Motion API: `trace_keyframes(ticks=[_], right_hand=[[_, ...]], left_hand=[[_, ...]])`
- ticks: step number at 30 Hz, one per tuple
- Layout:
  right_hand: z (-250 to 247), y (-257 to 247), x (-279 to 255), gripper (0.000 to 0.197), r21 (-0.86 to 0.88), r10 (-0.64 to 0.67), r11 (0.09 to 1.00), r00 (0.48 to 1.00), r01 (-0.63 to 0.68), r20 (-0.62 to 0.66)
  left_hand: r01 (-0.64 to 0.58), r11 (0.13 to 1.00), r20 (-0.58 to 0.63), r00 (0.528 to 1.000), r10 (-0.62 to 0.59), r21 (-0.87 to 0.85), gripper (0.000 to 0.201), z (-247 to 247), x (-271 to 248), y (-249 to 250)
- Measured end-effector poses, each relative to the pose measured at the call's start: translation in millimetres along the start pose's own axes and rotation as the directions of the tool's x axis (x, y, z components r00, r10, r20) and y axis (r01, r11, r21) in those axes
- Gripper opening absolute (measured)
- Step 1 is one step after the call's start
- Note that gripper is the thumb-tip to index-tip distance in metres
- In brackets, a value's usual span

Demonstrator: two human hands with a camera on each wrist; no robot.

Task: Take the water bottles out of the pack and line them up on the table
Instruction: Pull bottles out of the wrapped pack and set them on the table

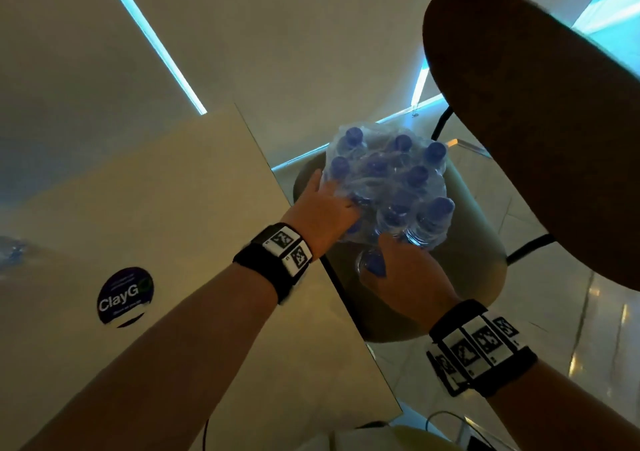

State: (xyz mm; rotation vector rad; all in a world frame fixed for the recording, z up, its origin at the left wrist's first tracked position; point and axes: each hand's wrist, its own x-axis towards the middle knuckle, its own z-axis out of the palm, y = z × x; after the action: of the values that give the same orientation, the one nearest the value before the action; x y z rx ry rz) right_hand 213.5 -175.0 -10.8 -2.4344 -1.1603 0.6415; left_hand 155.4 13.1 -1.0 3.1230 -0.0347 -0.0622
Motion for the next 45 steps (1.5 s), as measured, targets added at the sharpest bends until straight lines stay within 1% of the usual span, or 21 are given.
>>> trace_keyframes(ticks=[2, 3, 5, 7, 10, 13, 17, 20, 22, 24, 26, 28, 29, 32, 33, 37, 38, 39, 41, 43, 45], right_hand=[[-4, -3, -6, 0.027, -0.016, 0.009, 1.0, 1.0, -0.009, 0.023], [-8, -6, -10, 0.024, -0.008, 0.014, 1.0, 1.0, -0.014, 0.021], [-16, -15, -15, 0.026, 0.004, 0.015, 1.0, 1.0, -0.015, 0.019], [-22, -28, -21, 0.031, 0.004, 0.057, 0.998, 0.996, -0.057, 0.064], [-10, -72, -26, 0.027, -0.065, 0.044, 0.997, 0.975, -0.03, 0.22], [21, -129, -31, 0.026, -0.148, -0.109, 0.976, 0.951, 0.157, 0.29], [94, -204, -39, 0.026, -0.119, -0.343, 0.916, 0.901, 0.384, 0.267], [154, -271, -42, 0.021, -0.124, -0.467, 0.848, 0.838, 0.515, 0.283], [193, -321, -43, 0.02, -0.148, -0.539, 0.793, 0.794, 0.591, 0.281], [231, -368, -41, 0.02, -0.144, -0.576, 0.758, 0.756, 0.636, 0.311], [263, -405, -40, 0.01, -0.149, -0.57, 0.746, 0.737, 0.65, 0.363], [287, -426, -44, 0.007, -0.178, -0.554, 0.745, 0.745, 0.643, 0.372], [298, -428, -47, 0.016, -0.191, -0.542, 0.749, 0.752, 0.635, 0.374], [327, -412, -60, 0.076, -0.29, -0.445, 0.733, 0.756, 0.615, 0.48], [337, -406, -59, 0.083, -0.333, -0.422, 0.713, 0.757, 0.617, 0.499], [356, -405, -63, 0.063, -0.399, -0.449, 0.687, 0.786, 0.608, 0.424], [356, -410, -63, 0.061, -0.383, -0.469, 0.706, 0.799, 0.596, 0.378], [354, -415, -63, 0.06, -0.313, -0.47, 0.764, 0.82, 0.563, 0.327], [351, -429, -57, 0.058, -0.074, -0.442, 0.882, 0.871, 0.466, 0.215], [354, -442, -49, 0.056, 0.158, -0.407, 0.909, 0.901, 0.385, 0.152], [363, -450, -44, 0.057, 0.276, -0.404, 0.895, 0.899, 0.35, 0.171]], left_hand=[[-0.001, 0.994, -0.022, 1.0, 0.004, 0.11, 0.024, 1, -10, 9], [0.01, 0.995, -0.048, 0.999, -0.005, 0.102, 0.022, 1, -18, 13], [0.037, 0.999, -0.086, 0.996, -0.04, -0.032, 0.024, 2, -42, 19], [0.082, 0.968, -0.122, 0.986, -0.113, -0.238, 0.03, 2, -71, 24], [0.211, 0.809, -0.14, 0.931, -0.338, -0.549, 0.03, -6, -140, 23], [0.335, 0.696, -0.138, 0.838, -0.529, -0.635, 0.037, -6, -223, 11], [0.513, 0.526, -0.082, 0.658, -0.748, -0.678, 0.045, 13, -346, -15], [0.62, 0.464, -0.043, 0.57, -0.82, -0.633, 0.041, 22, -435, -39], [0.662, 0.395, -0.007, 0.508, -0.862, -0.637, 0.037, 24, -495, -58], [0.674, 0.352, -0.015, 0.452, -0.892, -0.65, 0.034, 28, -550, -77], [0.683, 0.322, -0.028, 0.404, -0.914, -0.655, 0.033, 34, -591, -92], [0.68, 0.318, -0.047, 0.386, -0.921, -0.661, 0.031, 39, -615, -103], [0.671, 0.321, -0.059, 0.383, -0.922, -0.669, 0.03, 40, -623, -108], [0.638, 0.317, -0.07, 0.381, -0.922, -0.702, 0.029, 45, -631, -125], [0.642, 0.318, -0.075, 0.376, -0.924, -0.698, 0.029, 45, -631, -131], [0.658, 0.35, -0.059, 0.421, -0.905, -0.667, 0.026, 46, -629, -136], [0.658, 0.354, -0.058, 0.427, -0.902, -0.665, 0.025, 47, -631, -137], [0.657, 0.356, -0.061, 0.428, -0.902, -0.664, 0.025, 48, -634, -138], [0.656, 0.353, -0.083, 0.406, -0.91, -0.667, 0.024, 48, -640, -146], [0.666, 0.343, -0.106, 0.37, -0.923, -0.663, 0.024, 46, -646, -152], [0.664, 0.322, -0.116, 0.336, -0.935, -0.675, 0.022, 47, -652, -151]])
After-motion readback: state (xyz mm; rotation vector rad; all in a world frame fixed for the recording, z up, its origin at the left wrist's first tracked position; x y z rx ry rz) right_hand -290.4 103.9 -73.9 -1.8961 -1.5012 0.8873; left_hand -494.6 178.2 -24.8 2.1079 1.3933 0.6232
